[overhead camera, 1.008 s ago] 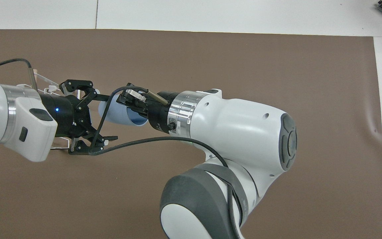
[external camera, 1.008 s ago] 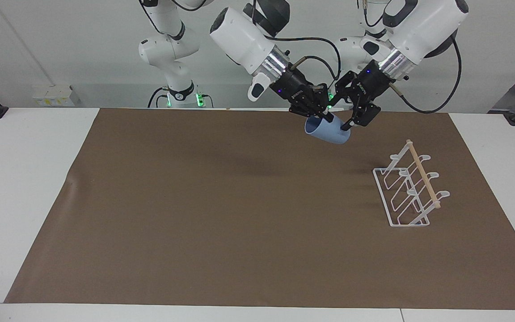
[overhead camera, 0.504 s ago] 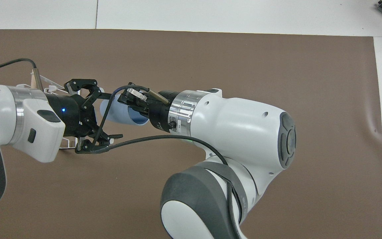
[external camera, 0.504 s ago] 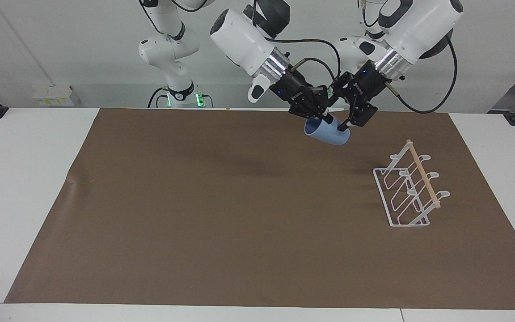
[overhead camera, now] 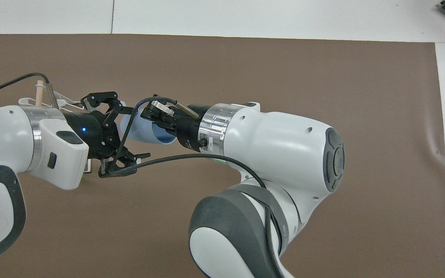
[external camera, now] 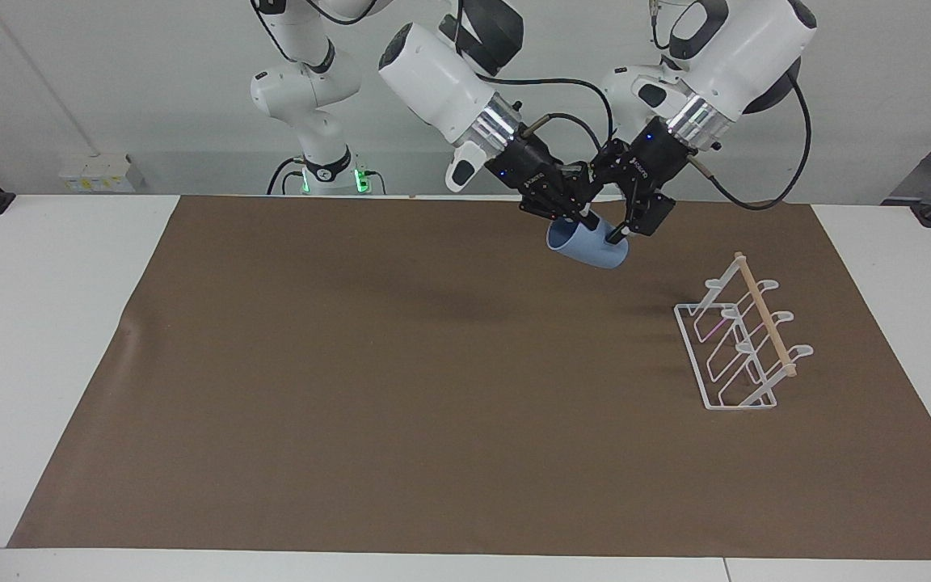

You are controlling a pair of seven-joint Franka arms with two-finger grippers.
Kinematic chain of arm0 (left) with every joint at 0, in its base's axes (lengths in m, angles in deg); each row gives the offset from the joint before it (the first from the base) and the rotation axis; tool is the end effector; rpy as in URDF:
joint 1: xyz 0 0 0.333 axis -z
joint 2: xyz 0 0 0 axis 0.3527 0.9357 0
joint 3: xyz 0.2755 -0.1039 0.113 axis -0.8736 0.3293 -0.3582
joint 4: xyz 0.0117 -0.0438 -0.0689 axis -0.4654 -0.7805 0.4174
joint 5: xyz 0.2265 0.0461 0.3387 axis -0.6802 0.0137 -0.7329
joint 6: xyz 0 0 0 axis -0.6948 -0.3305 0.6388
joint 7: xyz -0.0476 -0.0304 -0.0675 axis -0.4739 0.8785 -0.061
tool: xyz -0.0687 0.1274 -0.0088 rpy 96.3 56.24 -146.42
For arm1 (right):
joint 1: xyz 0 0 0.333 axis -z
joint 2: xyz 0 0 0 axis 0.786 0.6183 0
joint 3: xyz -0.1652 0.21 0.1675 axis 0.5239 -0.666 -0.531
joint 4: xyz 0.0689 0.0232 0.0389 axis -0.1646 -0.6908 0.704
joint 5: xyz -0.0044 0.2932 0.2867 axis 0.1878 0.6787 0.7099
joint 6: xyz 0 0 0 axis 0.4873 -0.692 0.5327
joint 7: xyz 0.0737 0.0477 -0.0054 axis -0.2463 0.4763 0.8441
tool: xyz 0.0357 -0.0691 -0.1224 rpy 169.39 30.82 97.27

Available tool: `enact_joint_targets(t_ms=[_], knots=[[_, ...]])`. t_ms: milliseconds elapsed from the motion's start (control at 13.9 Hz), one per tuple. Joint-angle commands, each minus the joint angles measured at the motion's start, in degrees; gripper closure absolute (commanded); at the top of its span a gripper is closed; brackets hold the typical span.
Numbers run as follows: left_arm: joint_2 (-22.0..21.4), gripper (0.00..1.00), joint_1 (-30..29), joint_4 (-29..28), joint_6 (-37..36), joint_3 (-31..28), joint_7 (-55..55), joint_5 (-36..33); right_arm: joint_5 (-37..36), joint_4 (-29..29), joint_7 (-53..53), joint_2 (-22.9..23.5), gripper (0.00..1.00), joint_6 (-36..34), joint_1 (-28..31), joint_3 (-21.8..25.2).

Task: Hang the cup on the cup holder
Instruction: 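Close the left gripper on the blue cup held by the right gripper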

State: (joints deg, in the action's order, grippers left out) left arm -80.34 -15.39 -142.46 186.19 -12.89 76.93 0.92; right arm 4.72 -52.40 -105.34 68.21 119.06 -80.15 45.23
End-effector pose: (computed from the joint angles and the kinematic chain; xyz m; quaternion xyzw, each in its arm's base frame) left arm 0.5131 -0.2338 0.5627 0.7426 -0.6055 0.2409 0.1546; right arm 0.5532 0.4427 0.5533 -0.8592 0.2298 -0.0574 0.4534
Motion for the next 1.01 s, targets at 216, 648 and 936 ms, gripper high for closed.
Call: enact_joint_targets(t_ms=[216, 648, 936], knots=[[-0.80, 0.00, 1.77, -2.43, 2.38, 0.05, -1.66, -2.42, 1.51, 2.03, -0.56, 0.61, 1.00, 2.08, 0.03, -0.65], [0.69, 0.00, 0.10, 1.17, 0.98, -0.13, -2.02, -4.10, 1.51, 2.03, -0.56, 0.61, 1.00, 2.08, 0.12, -0.65], [0.34, 0.00, -0.52, 2.41, -1.04, -0.39, -4.39, -5.34, 1.51, 2.03, -0.56, 0.61, 1.00, 2.08, 0.12, -0.65]])
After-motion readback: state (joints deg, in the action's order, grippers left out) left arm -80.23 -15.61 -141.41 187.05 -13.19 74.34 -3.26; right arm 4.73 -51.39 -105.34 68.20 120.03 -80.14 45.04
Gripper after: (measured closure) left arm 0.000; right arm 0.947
